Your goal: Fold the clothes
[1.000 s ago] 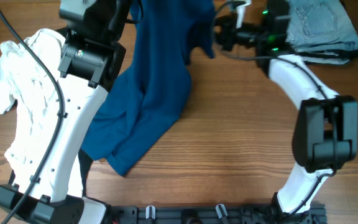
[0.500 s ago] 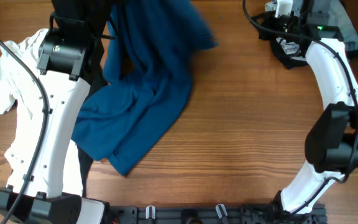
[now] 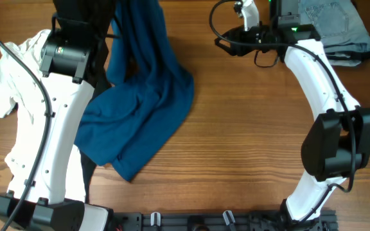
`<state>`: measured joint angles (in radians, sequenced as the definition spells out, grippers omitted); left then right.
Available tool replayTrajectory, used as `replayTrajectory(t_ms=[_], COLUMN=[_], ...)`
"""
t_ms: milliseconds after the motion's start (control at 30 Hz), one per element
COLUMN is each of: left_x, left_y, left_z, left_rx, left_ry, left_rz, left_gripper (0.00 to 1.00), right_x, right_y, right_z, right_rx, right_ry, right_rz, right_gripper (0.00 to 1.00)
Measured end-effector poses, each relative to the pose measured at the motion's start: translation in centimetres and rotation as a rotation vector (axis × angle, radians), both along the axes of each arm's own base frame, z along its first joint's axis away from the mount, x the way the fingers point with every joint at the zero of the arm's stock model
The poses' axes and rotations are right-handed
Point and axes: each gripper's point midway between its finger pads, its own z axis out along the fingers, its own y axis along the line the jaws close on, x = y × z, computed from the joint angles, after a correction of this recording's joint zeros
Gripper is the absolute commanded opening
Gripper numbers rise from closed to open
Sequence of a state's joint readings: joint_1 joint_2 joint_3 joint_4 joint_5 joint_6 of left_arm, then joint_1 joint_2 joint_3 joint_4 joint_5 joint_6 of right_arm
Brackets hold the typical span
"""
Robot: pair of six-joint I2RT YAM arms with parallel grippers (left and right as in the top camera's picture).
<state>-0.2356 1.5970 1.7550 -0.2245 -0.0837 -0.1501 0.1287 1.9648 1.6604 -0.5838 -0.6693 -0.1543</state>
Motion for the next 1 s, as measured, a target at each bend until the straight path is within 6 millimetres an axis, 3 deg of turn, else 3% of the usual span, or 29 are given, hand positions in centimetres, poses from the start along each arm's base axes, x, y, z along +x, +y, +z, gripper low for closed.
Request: replayTrajectory(t_ms=[100, 200, 267, 300, 333, 500, 567, 667, 733, 833, 1000], left_x=[-0.2, -1.3, -3.0, -3.4, -3.5, -3.7, -3.7, -3.9, -4.1, -4.4, -4.4], left_y=[-0.9, -2.2, -2.0, -1.9, -1.8, -1.8, -1.9, -2.8, -3.7, -4.7, -5.1], left_z=[3.0, 8.4, 12.6, 13.3, 13.5, 13.8, 13.8, 13.8, 13.7, 13.6, 13.4], left_rx=[-0.023, -0.072, -0.109, -0.114, -0.117, -0.120, -0.121, -0.126, -0.130, -0.136, -0.136], left_ry=[-0.119, -0.345, -0.523, -0.547, -0.559, -0.572, -0.573, -0.570, -0.565, -0.561, -0.550], left_rz=[-0.049, -0.096, -0.105, -0.104, -0.104, -0.104, -0.106, -0.126, -0.144, -0.166, -0.174], left_gripper=[0.04, 0.04, 0.04, 0.04, 0.04, 0.04, 0.04, 0.04, 0.04, 0.04, 0.04], right_x=[-0.5, -1.5, -2.1, -2.4, -2.7, -5.6, -4.8, -2.3, -0.9, 1.4, 2.6], right_y=[0.5, 1.1, 2.4, 3.2, 4.0, 12.6, 13.9, 14.0, 13.5, 12.9, 13.2], right_z=[0.3, 0.1, 0.2, 0.1, -0.1, -2.5, -2.8, -3.3, -2.6, -0.6, 2.0], right_rx=[0.033, 0.057, 0.069, 0.080, 0.091, 0.171, 0.196, 0.199, 0.208, 0.247, 0.306], right_ry=[0.013, 0.053, 0.059, 0.061, 0.064, 0.059, 0.011, -0.041, -0.085, -0.182, -0.281], right_rz=[0.028, 0.055, 0.089, 0.111, 0.137, 0.369, 0.385, 0.316, 0.275, 0.227, 0.218], right_gripper=[0.61, 0.67, 0.75, 0.80, 0.83, 0.90, 0.90, 0.91, 0.98, 1.00, 1.00])
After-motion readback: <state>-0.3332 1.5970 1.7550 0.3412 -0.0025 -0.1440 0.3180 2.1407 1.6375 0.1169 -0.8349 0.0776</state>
